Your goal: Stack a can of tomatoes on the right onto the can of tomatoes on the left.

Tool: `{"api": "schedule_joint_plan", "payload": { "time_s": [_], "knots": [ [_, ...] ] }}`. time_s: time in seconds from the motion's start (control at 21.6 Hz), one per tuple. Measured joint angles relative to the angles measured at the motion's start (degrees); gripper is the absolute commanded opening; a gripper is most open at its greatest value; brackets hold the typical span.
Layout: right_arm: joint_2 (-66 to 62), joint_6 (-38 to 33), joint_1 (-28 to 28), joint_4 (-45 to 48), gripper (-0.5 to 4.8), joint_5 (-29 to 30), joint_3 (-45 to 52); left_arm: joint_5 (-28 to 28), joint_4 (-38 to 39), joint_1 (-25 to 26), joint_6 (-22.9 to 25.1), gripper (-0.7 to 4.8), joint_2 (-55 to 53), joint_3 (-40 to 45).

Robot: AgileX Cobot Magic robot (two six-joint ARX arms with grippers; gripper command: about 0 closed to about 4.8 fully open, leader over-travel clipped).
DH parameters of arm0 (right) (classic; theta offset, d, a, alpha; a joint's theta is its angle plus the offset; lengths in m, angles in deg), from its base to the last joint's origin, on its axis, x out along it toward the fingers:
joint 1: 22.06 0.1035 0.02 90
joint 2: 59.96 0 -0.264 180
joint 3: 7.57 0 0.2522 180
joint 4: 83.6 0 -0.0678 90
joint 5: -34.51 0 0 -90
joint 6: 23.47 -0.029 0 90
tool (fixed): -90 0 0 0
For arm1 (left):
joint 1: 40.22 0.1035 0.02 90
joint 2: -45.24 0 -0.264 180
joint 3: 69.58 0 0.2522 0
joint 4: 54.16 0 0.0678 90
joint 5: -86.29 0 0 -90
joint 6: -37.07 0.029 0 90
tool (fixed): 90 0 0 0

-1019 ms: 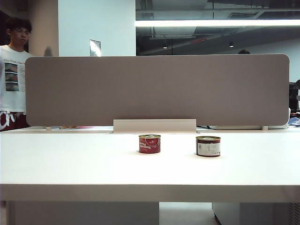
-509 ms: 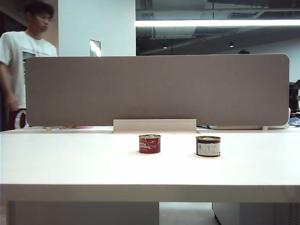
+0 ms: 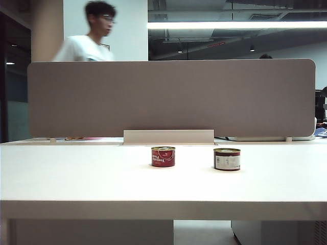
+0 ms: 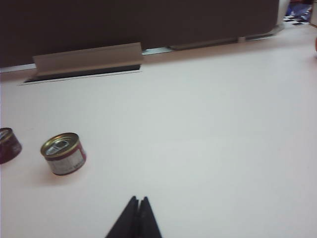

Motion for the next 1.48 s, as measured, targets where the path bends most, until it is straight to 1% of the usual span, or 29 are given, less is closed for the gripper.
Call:
{"api": "schedule_joint_plan", "payload": {
  "time_s": [0.09,0.28,0.65,0.79,0.97,1.02,1.11,1.16,1.2,1.3,1.39,1.44,1.48],
  "knots": [
    [0.00,-0.20,0.02,2.82,-0.05,1.11,-0.11,0.00,-0.02,0.00,-0.02,-0.06,0.00,0.00],
    [-0.04,-0.85,0.02,3.61,-0.06,1.09,-4.11,0.00,0.00,0.00,-0.02,-0.06,0.00,0.00],
    [-1.03,-0.98,0.02,2.08,-0.05,0.83,-9.51,0.00,0.00,0.00,-0.02,-0.06,-0.02,0.00],
    [-6.93,-0.98,0.02,1.38,-0.06,0.94,-14.29,0.00,-0.02,0.00,-0.02,-0.06,-0.04,0.00],
    [-14.78,-1.01,0.02,1.42,-0.03,1.81,-17.73,0.00,-0.02,0.00,-0.02,-0.06,-0.04,0.00],
    [-17.38,-0.98,0.00,1.92,0.09,2.51,-18.60,0.00,-0.02,0.00,-0.02,-0.06,-0.04,0.00],
    [-26.32,-0.96,0.02,4.44,1.17,6.36,-20.70,0.00,-0.02,0.00,-0.02,-0.06,-0.04,0.00],
    [-28.68,-0.96,0.02,5.33,1.57,7.39,-20.92,0.00,-0.02,0.00,-0.02,-0.06,-0.04,0.00],
    [-30.99,-0.96,0.02,6.45,2.17,8.59,-20.92,0.00,-0.04,0.00,-0.02,-0.06,-0.04,0.00],
    [-40.59,-1.03,0.04,10.93,2.26,12.44,-21.64,0.00,-0.17,0.02,-0.02,-0.06,-0.04,0.00],
    [-44.41,-1.01,0.09,13.07,2.27,14.71,-21.62,0.00,-0.31,0.00,-0.02,-0.06,-0.04,0.02],
    [-46.40,-1.01,0.22,14.84,2.37,15.67,-21.66,0.00,-0.44,0.02,-0.02,-0.06,-0.04,0.04],
    [-48.61,-0.98,0.42,16.41,2.61,16.39,-21.77,0.00,-0.48,0.00,-0.02,-0.06,-0.04,0.04]
  ]
}}
